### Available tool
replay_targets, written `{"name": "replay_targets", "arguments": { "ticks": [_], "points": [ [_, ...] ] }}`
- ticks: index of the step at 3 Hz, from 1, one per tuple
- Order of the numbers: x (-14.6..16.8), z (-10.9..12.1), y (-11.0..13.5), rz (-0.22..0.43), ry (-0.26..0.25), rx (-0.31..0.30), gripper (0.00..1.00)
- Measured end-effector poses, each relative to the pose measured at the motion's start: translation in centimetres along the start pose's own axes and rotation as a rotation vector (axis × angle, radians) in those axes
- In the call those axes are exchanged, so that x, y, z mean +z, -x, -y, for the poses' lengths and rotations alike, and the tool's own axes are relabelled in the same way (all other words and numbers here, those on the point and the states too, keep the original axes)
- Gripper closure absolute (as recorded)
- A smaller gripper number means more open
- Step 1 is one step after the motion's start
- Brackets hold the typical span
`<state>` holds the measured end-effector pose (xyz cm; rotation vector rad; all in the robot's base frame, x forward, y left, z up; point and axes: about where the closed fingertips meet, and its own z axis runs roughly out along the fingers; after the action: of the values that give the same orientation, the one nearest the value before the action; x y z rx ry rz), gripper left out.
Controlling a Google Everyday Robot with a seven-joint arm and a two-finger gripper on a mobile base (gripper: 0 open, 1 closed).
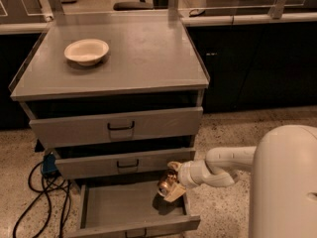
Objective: Place orange can into bottom drawer
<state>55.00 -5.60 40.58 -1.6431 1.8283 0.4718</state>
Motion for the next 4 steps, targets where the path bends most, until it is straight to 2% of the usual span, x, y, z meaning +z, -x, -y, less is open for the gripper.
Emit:
{"name": "replay_targets", "arguments": {
  "ticks": [1,2,3,4],
  "points": [
    [2.6,0.0,-2.2,-0.015,-0.003,0.032,1.00],
    [7.9,-0.9,-5.4,-0.042,0.039,0.068,1.00],
    [7.9,-0.9,-5.5,-0.041,0.040,0.068,1.00],
    [9.8,-0.9,-6.0,-0.012,0.074,0.060,1.00]
  ]
}}
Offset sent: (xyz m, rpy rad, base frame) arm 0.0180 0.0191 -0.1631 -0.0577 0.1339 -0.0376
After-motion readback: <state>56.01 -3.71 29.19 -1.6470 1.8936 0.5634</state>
